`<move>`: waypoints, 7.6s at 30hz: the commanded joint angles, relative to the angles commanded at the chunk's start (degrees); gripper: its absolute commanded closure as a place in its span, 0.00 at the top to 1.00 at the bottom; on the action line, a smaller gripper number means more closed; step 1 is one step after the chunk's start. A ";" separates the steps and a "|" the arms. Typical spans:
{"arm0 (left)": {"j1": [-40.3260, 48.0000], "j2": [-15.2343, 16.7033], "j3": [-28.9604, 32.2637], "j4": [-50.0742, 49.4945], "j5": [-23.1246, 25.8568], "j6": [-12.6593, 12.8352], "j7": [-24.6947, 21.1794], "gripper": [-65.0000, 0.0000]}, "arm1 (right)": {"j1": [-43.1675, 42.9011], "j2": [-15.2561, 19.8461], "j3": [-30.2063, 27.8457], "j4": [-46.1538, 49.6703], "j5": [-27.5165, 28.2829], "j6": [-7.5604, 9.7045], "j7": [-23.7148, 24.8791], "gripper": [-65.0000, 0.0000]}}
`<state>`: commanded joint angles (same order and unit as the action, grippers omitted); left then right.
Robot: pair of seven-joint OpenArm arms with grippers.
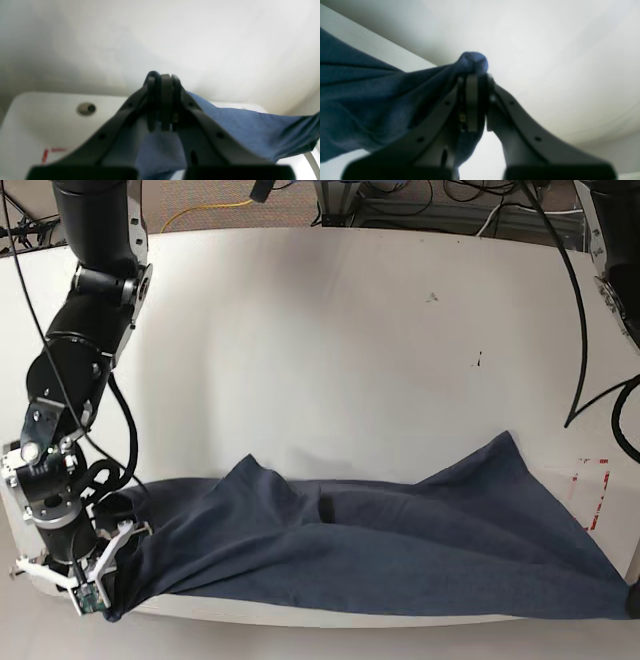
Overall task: Fold the T-shirt properly
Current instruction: 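Lay the shirt flat by pulling both grippers back across the table, then release the collar with the right gripper and lift it away, then lower the right gripper onto the shirt's shoulder edge and grasp it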
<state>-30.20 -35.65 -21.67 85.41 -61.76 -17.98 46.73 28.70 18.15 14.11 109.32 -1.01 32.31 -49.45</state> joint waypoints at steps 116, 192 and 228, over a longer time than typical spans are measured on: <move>52.40 8.62 -19.60 15.82 13.01 -14.51 3.87 0.00 | -33.67 0.62 24.88 -29.19 58.37 7.69 -25.23 0.32; 52.22 8.62 -18.20 15.91 13.10 -14.33 3.96 0.00 | -45.19 -6.15 24.97 -19.87 59.78 7.69 -18.55 0.74; 52.22 8.70 -18.29 15.82 13.01 -14.33 3.96 0.00 | -29.01 -17.49 23.38 -26.02 37.63 7.69 -18.46 0.42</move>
<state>22.02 -26.95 -39.96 101.23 -48.75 -32.31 50.68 -0.31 0.66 37.49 83.30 36.62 40.00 -67.91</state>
